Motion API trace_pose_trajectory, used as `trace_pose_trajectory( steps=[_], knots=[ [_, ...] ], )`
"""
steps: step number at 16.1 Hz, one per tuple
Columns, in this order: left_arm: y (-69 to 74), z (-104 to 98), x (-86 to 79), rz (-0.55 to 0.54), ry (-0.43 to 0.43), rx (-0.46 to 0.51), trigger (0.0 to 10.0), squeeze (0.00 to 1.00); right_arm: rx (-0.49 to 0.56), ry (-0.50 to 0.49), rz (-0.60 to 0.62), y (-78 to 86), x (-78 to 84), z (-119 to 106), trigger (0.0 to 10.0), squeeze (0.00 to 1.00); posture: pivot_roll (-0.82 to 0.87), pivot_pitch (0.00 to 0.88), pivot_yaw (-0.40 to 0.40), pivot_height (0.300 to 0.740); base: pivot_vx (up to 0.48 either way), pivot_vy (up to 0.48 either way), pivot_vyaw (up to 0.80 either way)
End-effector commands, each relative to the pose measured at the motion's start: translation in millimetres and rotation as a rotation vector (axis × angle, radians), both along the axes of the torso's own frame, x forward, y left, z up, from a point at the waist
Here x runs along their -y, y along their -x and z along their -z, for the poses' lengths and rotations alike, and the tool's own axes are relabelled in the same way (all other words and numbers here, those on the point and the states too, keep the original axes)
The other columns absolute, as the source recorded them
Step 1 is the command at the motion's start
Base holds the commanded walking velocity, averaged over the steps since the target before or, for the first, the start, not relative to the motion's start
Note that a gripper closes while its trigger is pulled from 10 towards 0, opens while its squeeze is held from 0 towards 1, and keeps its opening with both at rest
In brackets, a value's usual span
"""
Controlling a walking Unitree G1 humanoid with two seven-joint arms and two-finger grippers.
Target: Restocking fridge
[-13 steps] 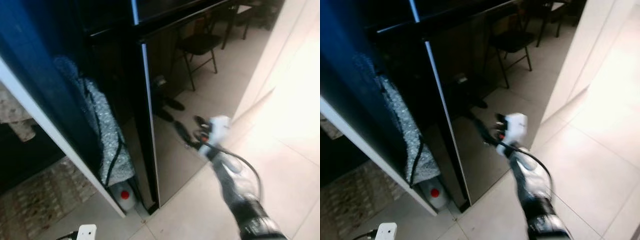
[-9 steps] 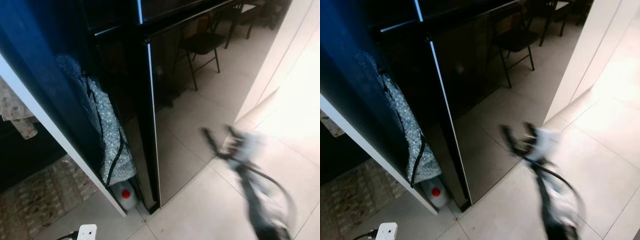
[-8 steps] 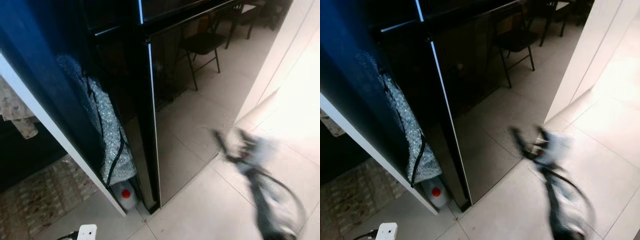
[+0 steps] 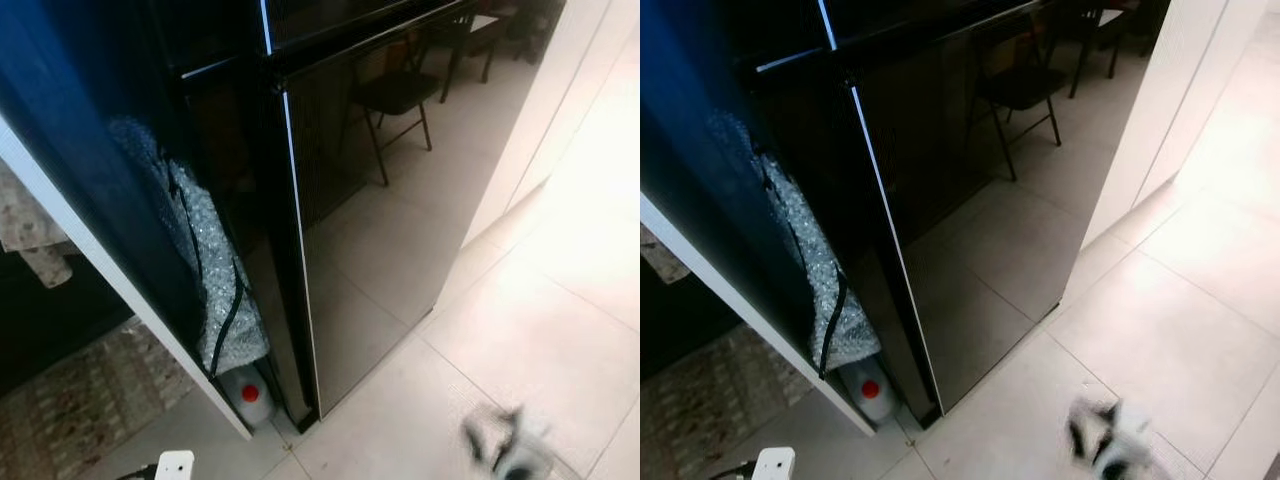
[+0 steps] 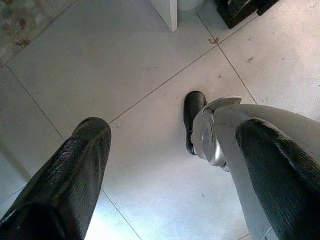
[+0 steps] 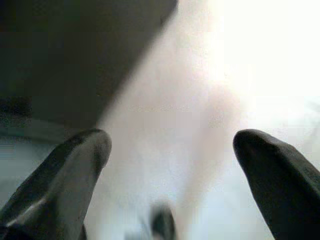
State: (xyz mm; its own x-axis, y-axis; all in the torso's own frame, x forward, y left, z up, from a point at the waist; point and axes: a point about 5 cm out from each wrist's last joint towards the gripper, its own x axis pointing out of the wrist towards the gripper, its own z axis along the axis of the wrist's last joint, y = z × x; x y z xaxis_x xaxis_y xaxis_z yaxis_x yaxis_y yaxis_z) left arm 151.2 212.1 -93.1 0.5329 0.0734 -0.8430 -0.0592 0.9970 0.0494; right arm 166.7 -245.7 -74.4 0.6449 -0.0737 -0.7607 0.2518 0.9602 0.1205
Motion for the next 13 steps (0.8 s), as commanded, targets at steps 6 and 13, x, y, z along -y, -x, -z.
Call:
trace_pose_trajectory(
  steps=[6,13],
  knots=[
    [7.4,1.8,-6.6,0.004,-0.025,-0.029,10.0,0.0,-0.091,-0.032,-0.03,11.4,-36.0,16.6,10.0,0.0,0.06,0.079,0.038,0.74,0.0,0.0,0.1],
    [8.6,2.2,-7.1,0.006,-0.024,-0.036,10.0,0.0,-0.125,-0.039,-0.009,24.5,-44.1,23.3,10.0,0.0,0.07,0.087,0.047,0.74,0.0,0.0,0.8]
  ],
)
